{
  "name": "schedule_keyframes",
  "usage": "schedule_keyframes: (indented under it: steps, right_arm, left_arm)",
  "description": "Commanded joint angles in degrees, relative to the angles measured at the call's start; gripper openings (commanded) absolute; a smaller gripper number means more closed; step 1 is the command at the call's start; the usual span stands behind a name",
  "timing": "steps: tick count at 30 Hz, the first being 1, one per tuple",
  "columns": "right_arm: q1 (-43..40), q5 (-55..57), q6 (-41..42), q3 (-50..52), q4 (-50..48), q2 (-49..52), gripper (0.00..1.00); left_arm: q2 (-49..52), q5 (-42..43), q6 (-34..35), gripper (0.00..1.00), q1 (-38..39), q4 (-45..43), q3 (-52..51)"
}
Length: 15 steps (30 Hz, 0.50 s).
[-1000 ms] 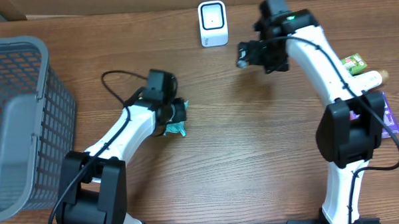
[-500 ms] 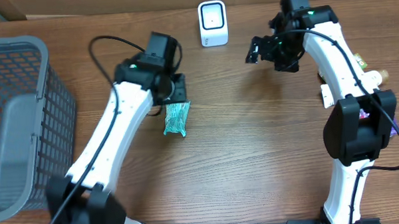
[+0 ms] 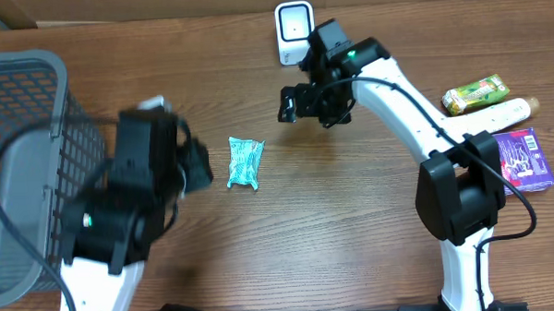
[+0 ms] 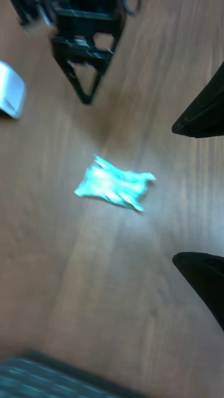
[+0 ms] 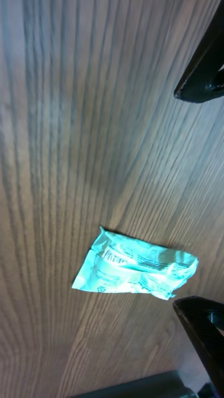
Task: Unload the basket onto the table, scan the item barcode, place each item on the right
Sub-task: 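Grasp the teal packet with the right gripper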
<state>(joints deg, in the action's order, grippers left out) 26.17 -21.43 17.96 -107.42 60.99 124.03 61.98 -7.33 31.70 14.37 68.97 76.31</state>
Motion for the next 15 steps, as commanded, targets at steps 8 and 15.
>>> schedule_keyframes:
  steps: [8,15]
  right_arm:
    - [6.2,-1.2,11.2,8.4,-12.7,-2.3,0.96]
    - [11.0,-0.1,21.7,15.1,-22.1,-1.2,0.82]
  left_arm:
    - [-20.3,-9.8,13.4,0.52,-0.1,-4.8,-24.5]
    - [-24.3,-13.3,14.6,0.41,-0.1,-5.3,-30.1]
